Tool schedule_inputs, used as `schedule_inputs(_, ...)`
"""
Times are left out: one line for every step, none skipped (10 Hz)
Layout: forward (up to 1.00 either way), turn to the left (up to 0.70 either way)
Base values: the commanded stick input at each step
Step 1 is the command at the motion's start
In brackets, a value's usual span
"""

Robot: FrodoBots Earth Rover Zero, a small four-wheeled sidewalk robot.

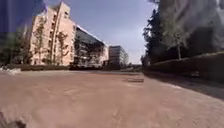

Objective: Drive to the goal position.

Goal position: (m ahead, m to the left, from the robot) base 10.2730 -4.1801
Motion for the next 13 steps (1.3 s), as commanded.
schedule_inputs(0.45, -0.27)
schedule_inputs(0.45, -0.27)
schedule_inputs(0.45, -0.27)
schedule_inputs(0.45, -0.27)
schedule_inputs(0.45, -0.27)
schedule_inputs(0.45, -0.27)
schedule_inputs(0.45, -0.27)
schedule_inputs(0.45, -0.27)
schedule_inputs(0.45, -0.27)
schedule_inputs(0.45, -0.27)
schedule_inputs(0.45, -0.27)
schedule_inputs(0.45, -0.26)
schedule_inputs(0.45, -0.19)
